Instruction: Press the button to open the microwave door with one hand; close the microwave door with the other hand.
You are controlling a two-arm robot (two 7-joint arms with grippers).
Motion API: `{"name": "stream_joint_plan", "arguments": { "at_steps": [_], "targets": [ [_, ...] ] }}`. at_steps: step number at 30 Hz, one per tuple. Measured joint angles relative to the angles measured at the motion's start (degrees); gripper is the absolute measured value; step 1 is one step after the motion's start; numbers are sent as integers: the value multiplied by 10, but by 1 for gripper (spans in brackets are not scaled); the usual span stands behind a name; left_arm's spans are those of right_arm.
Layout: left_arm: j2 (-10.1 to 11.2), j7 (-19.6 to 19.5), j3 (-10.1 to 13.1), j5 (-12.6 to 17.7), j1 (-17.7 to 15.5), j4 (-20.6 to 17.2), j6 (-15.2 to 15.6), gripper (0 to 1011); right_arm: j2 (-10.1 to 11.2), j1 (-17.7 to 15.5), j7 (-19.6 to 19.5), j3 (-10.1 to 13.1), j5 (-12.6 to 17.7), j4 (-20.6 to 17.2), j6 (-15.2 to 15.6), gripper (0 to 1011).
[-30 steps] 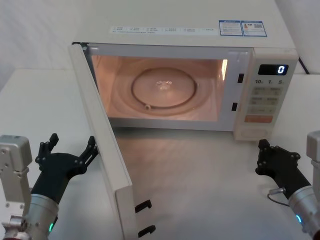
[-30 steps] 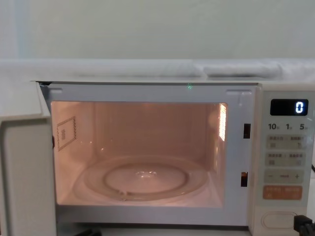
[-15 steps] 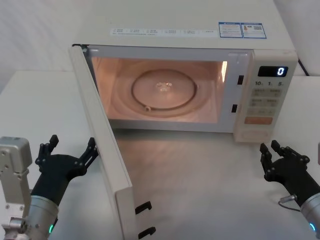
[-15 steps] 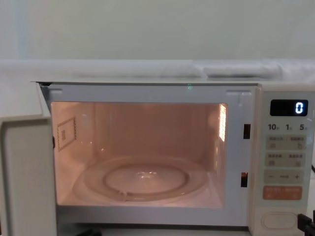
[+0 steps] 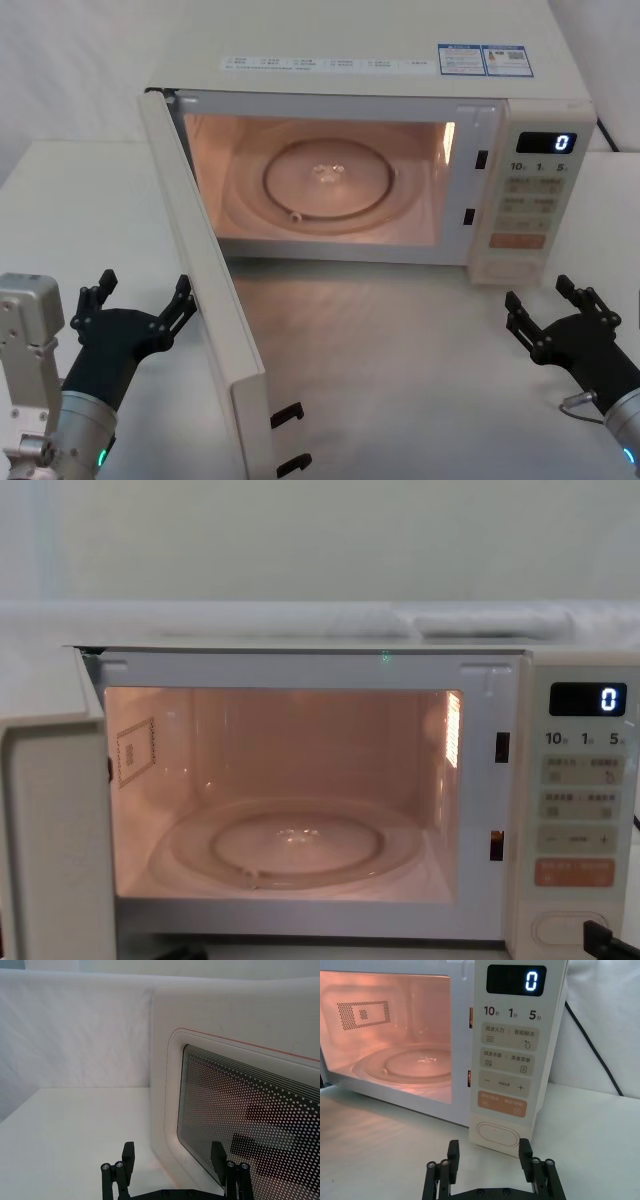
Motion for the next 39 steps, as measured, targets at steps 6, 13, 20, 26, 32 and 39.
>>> {"name": "stream_joint_plan", "arguments": {
  "at_steps": [6, 13, 20, 26, 32, 39],
  "targets": [
    [0, 0, 0, 0, 0, 0, 0, 1001, -1, 0, -1, 0, 0, 0, 0, 910],
    [0, 0, 0, 0, 0, 0, 0, 1001, -1, 1, -2, 0, -1, 1, 1, 1002],
    [0, 0, 0, 0, 0, 0, 0, 1001, -1, 1, -2, 0, -1, 1, 1, 1002],
    [0, 0, 0, 0, 0, 0, 0, 1001, -2, 1, -2, 0, -1, 1, 1, 1002],
    [0, 0, 0, 0, 0, 0, 0, 1001, -2, 1, -2, 0, -1, 1, 1, 1002],
    [0, 0, 0, 0, 0, 0, 0, 1001, -2, 1, -2, 0, -1, 1, 1, 1002]
  ]
}}
